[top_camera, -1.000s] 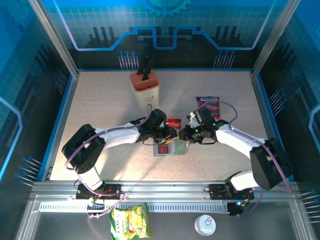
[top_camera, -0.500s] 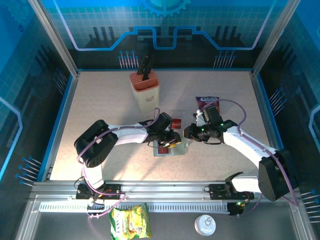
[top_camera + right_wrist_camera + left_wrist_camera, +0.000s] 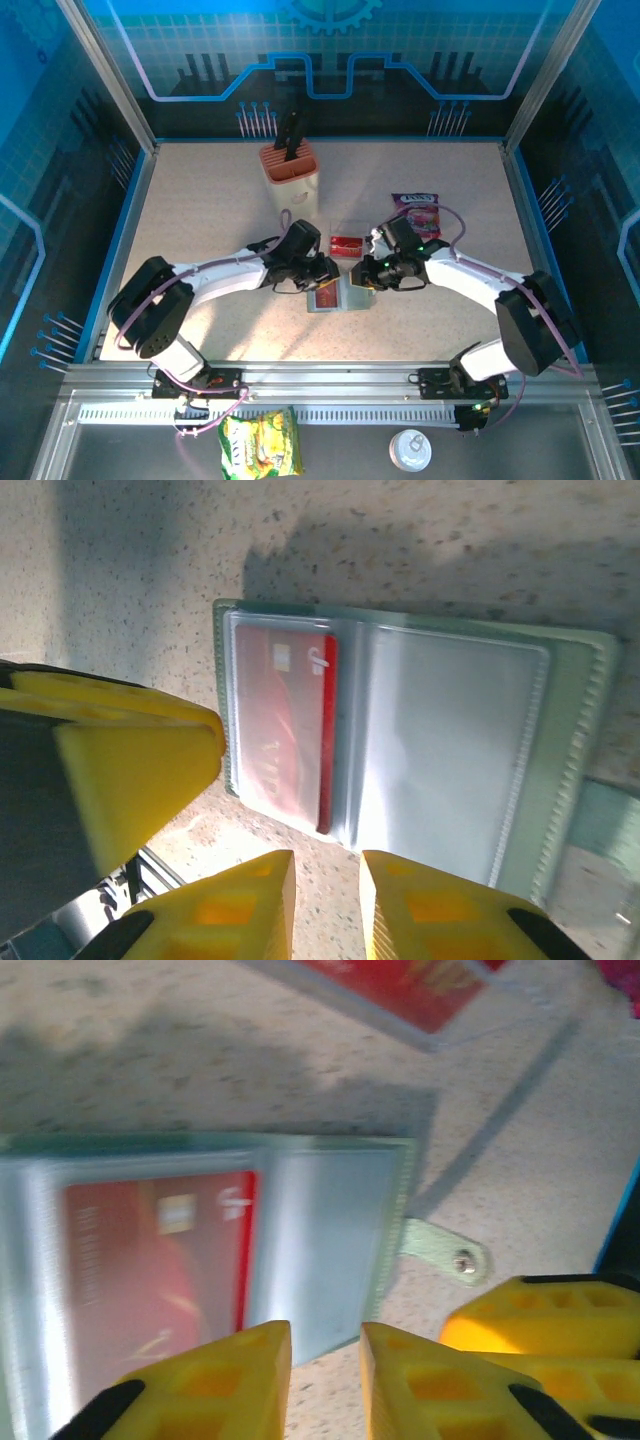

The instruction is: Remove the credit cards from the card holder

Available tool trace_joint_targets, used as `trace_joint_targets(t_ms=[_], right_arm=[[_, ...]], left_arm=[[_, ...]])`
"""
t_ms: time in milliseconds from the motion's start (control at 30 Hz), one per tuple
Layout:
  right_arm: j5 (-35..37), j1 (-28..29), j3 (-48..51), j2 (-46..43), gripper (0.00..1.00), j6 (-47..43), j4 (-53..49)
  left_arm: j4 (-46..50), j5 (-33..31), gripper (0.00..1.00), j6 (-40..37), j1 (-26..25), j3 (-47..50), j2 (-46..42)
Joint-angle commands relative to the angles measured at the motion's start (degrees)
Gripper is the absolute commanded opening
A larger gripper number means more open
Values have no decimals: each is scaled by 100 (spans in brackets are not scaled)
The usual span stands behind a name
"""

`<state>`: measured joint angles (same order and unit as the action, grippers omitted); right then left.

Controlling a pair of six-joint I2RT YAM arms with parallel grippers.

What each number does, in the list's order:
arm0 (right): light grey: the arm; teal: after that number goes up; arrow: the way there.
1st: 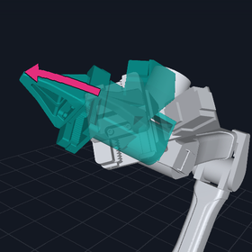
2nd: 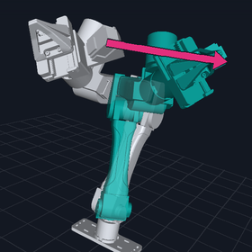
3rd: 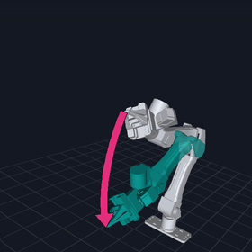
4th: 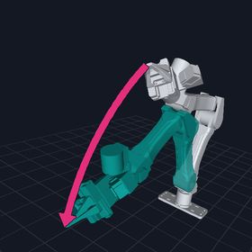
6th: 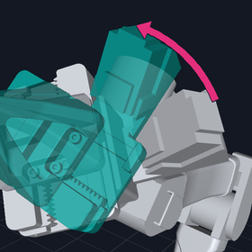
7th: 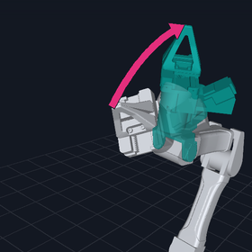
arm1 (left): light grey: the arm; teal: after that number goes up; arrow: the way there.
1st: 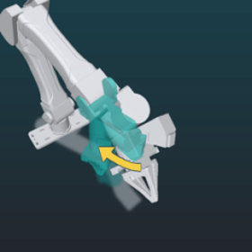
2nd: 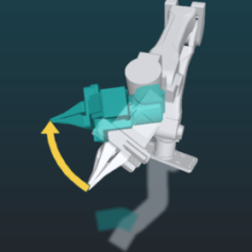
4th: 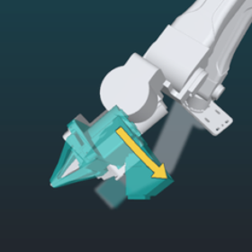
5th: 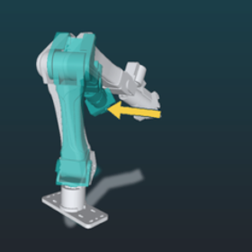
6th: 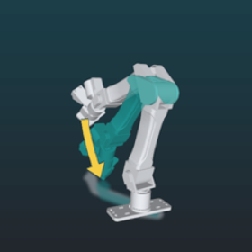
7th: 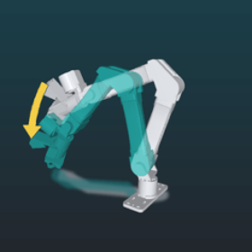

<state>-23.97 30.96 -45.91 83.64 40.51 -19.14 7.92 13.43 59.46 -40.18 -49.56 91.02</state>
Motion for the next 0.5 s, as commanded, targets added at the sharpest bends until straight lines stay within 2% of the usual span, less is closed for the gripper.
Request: trace_joint_targets(t_ms=[0, 300, 467], right_arm=[[-128, 192, -201, 232, 24, 139, 257], [-260, 392, -199, 638, 24, 254, 639], [-335, 441, -229, 805, 24, 272, 739]], left_arm=[[335, -160, 17, -72, 71, 334, -181], [157, -209, 2, -45, 221, 707, -130], [157, -214, 0, -106, 277, 659, 3]])
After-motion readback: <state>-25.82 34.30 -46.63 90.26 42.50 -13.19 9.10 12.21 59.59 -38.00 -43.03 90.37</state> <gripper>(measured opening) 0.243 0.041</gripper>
